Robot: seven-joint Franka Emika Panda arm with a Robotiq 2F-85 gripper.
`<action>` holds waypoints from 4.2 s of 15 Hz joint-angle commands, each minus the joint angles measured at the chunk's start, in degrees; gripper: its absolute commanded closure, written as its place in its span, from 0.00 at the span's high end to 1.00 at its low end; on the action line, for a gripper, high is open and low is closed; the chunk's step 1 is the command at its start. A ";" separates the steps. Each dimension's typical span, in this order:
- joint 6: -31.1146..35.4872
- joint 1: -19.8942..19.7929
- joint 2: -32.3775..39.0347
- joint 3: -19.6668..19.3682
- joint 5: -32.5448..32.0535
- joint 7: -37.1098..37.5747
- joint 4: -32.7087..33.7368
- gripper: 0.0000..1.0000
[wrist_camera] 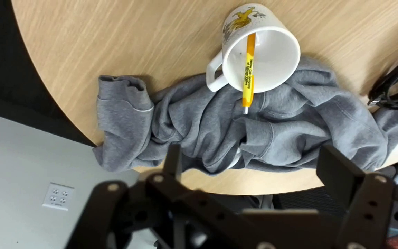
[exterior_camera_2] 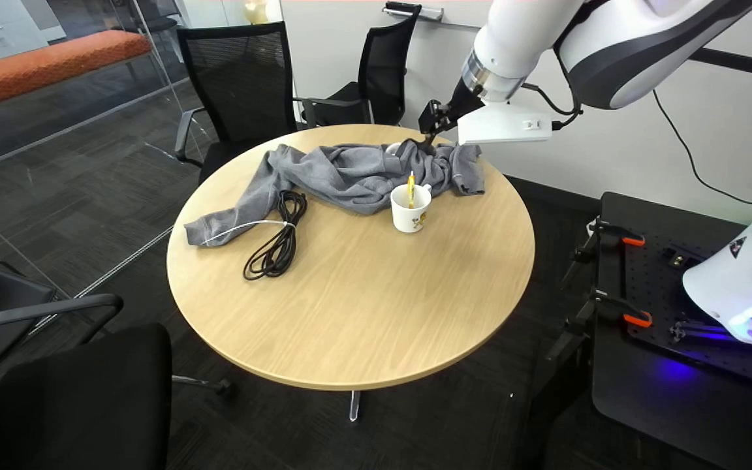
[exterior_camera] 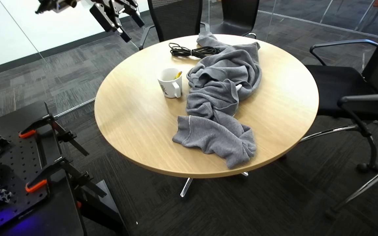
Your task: Move the pen out of the cup and put it on the table
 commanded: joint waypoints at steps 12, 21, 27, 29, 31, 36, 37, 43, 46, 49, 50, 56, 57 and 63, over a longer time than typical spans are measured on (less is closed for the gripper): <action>0.83 12.63 20.96 -16.43 -13.78 11.54 14.06 1.00; 3.69 24.41 19.75 -28.79 -8.48 9.33 13.94 1.00; 1.12 22.34 24.50 -26.22 -9.65 10.82 17.01 1.00; 0.95 22.44 25.16 -26.22 -9.52 10.85 17.60 1.00; 0.95 22.45 25.97 -26.37 -9.75 10.86 18.43 1.00; 2.90 30.36 26.82 -35.05 -6.14 8.56 20.69 1.00; 2.35 31.41 27.20 -36.45 -5.26 8.61 21.17 1.00; 1.48 39.44 29.01 -45.95 0.35 6.81 22.40 1.00; 1.67 40.60 30.12 -47.71 3.71 3.64 22.91 1.00; 2.00 41.37 31.05 -49.04 6.93 0.29 23.42 1.00; 2.05 41.67 31.39 -49.50 8.00 -0.74 23.67 0.91; 2.37 44.01 32.60 -52.01 12.77 -5.48 24.21 0.34; 2.44 44.42 32.75 -52.36 13.26 -5.95 24.25 0.27; 2.36 47.03 32.38 -53.90 14.87 -7.04 23.70 0.04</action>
